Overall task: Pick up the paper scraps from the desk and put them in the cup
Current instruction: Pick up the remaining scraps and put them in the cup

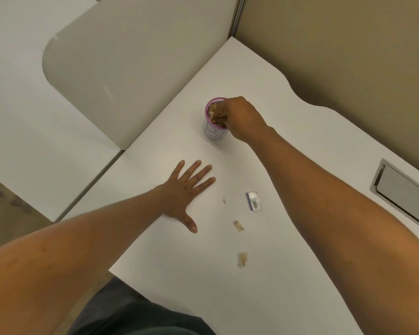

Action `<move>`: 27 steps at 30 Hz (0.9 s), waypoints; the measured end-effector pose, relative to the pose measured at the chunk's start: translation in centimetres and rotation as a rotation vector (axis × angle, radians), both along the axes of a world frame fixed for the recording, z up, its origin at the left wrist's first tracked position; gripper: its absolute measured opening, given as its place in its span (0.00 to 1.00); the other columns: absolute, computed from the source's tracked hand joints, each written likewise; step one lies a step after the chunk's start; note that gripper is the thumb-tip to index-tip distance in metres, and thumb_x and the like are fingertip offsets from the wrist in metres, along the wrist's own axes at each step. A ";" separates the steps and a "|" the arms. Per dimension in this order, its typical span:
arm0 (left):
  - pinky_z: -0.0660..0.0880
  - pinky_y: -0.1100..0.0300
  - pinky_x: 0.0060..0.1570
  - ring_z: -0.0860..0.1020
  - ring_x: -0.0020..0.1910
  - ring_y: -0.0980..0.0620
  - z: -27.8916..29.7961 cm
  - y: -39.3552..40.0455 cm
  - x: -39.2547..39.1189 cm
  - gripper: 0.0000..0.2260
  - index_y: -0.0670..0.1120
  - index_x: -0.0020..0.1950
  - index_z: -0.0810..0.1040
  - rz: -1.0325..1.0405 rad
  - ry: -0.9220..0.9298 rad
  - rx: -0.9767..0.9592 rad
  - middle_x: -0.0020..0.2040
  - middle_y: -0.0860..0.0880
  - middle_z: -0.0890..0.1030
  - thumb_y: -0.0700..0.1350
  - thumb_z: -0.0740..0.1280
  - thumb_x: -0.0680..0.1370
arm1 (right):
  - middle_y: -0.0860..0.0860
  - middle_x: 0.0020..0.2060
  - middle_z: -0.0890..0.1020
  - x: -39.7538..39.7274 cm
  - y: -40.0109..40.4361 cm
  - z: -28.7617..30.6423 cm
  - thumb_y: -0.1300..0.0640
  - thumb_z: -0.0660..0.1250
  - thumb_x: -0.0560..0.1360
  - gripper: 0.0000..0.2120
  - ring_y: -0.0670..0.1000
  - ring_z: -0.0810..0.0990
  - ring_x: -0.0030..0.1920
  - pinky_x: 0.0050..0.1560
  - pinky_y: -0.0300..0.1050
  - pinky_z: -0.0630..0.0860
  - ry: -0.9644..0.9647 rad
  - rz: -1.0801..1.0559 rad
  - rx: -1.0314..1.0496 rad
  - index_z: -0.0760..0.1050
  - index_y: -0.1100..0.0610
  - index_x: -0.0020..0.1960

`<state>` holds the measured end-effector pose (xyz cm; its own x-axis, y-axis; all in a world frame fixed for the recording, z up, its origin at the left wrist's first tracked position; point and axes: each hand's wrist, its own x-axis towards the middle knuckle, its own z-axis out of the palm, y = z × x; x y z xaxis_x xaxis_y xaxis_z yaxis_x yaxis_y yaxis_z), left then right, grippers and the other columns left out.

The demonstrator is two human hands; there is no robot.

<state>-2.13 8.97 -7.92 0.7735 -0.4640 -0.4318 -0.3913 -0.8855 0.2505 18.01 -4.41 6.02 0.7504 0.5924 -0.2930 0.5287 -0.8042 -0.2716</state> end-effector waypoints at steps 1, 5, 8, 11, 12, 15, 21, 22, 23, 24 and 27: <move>0.30 0.31 0.77 0.26 0.81 0.40 0.0 0.1 0.0 0.67 0.54 0.82 0.28 -0.001 -0.001 0.000 0.82 0.47 0.26 0.87 0.59 0.59 | 0.56 0.55 0.85 0.4 0.1 0.3 0.61 0.68 0.77 0.12 0.58 0.84 0.54 0.58 0.50 0.80 0.021 -0.020 -0.009 0.84 0.55 0.58; 0.29 0.31 0.76 0.25 0.81 0.41 -0.2 0.2 0.1 0.67 0.53 0.82 0.28 -0.003 -0.009 -0.020 0.83 0.47 0.27 0.87 0.58 0.59 | 0.53 0.57 0.85 0.3 -0.4 2.5 0.59 0.70 0.77 0.11 0.53 0.84 0.52 0.55 0.45 0.79 0.023 -0.177 0.111 0.84 0.55 0.59; 0.30 0.31 0.76 0.25 0.81 0.40 -0.2 0.2 0.1 0.67 0.53 0.82 0.28 -0.004 -0.009 -0.024 0.83 0.47 0.27 0.88 0.57 0.59 | 0.50 0.57 0.85 -2.2 -3.6 4.0 0.61 0.73 0.76 0.12 0.50 0.83 0.54 0.54 0.42 0.78 -0.090 -0.243 0.299 0.84 0.52 0.59; 0.30 0.31 0.77 0.26 0.81 0.40 -0.1 0.1 0.2 0.68 0.54 0.82 0.28 -0.001 -0.006 -0.007 0.82 0.48 0.26 0.88 0.56 0.58 | 0.44 0.51 0.84 -7.2 -9.2 3.2 0.60 0.75 0.74 0.13 0.44 0.82 0.46 0.49 0.37 0.77 0.014 -0.408 0.405 0.83 0.48 0.57; 0.30 0.31 0.77 0.26 0.81 0.40 -0.1 0.0 0.1 0.68 0.54 0.82 0.28 0.002 -0.004 -0.004 0.82 0.48 0.26 0.89 0.56 0.58 | 0.43 0.49 0.84 -9.5 -11.4 2.4 0.59 0.77 0.72 0.14 0.44 0.82 0.45 0.48 0.38 0.77 0.076 -0.460 0.410 0.83 0.47 0.56; 0.31 0.32 0.77 0.27 0.81 0.41 -0.1 -0.1 0.1 0.68 0.54 0.82 0.29 0.010 -0.011 0.014 0.83 0.48 0.27 0.89 0.56 0.57 | 0.43 0.50 0.81 -17.5 -17.4 -1.0 0.56 0.82 0.66 0.24 0.45 0.80 0.44 0.46 0.39 0.75 0.296 -0.560 0.327 0.81 0.46 0.60; 0.34 0.31 0.78 0.29 0.82 0.41 0.0 -0.3 0.0 0.68 0.55 0.83 0.30 0.011 -0.041 0.031 0.83 0.49 0.28 0.90 0.55 0.56 | 0.40 0.60 0.63 -30.3 -20.8 -7.8 0.58 0.84 0.62 0.50 0.40 0.76 0.48 0.45 0.30 0.77 0.513 -0.662 0.202 0.62 0.37 0.75; 0.35 0.31 0.78 0.30 0.83 0.40 0.0 -0.3 -0.1 0.68 0.55 0.83 0.30 0.009 -0.052 0.034 0.84 0.49 0.29 0.90 0.54 0.56 | 0.41 0.59 0.64 -30.9 -20.1 -8.4 0.62 0.83 0.64 0.47 0.39 0.75 0.47 0.46 0.30 0.78 0.481 -0.733 0.256 0.65 0.39 0.74; 0.36 0.31 0.79 0.31 0.83 0.40 0.0 -0.3 -0.1 0.68 0.55 0.83 0.30 0.009 -0.061 0.033 0.84 0.49 0.30 0.90 0.53 0.56 | 0.42 0.58 0.66 -31.1 -19.4 -8.9 0.65 0.81 0.65 0.43 0.37 0.76 0.46 0.47 0.29 0.78 0.450 -0.806 0.321 0.68 0.42 0.72; 0.36 0.31 0.79 0.31 0.83 0.40 -0.1 -0.3 -0.2 0.67 0.56 0.82 0.29 0.007 -0.070 0.030 0.84 0.49 0.30 0.90 0.52 0.55 | 0.44 0.58 0.68 -31.0 -18.5 -9.2 0.67 0.80 0.66 0.39 0.36 0.76 0.44 0.46 0.27 0.77 0.426 -0.864 0.395 0.71 0.44 0.70; 0.40 0.31 0.79 0.36 0.84 0.39 -0.1 -0.3 -0.4 0.66 0.56 0.82 0.29 -0.005 -0.107 0.025 0.85 0.47 0.34 0.90 0.48 0.55 | 0.49 0.56 0.71 -29.2 -16.2 -9.7 0.74 0.76 0.67 0.33 0.38 0.77 0.44 0.40 0.21 0.73 0.369 -0.909 0.585 0.74 0.50 0.66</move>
<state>-2.55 8.67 -7.97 0.8133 -0.4586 -0.3580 -0.4196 -0.8886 0.1852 -11.17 -20.59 -3.67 0.8968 -0.0074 -0.4423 -0.3738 -0.5475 -0.7487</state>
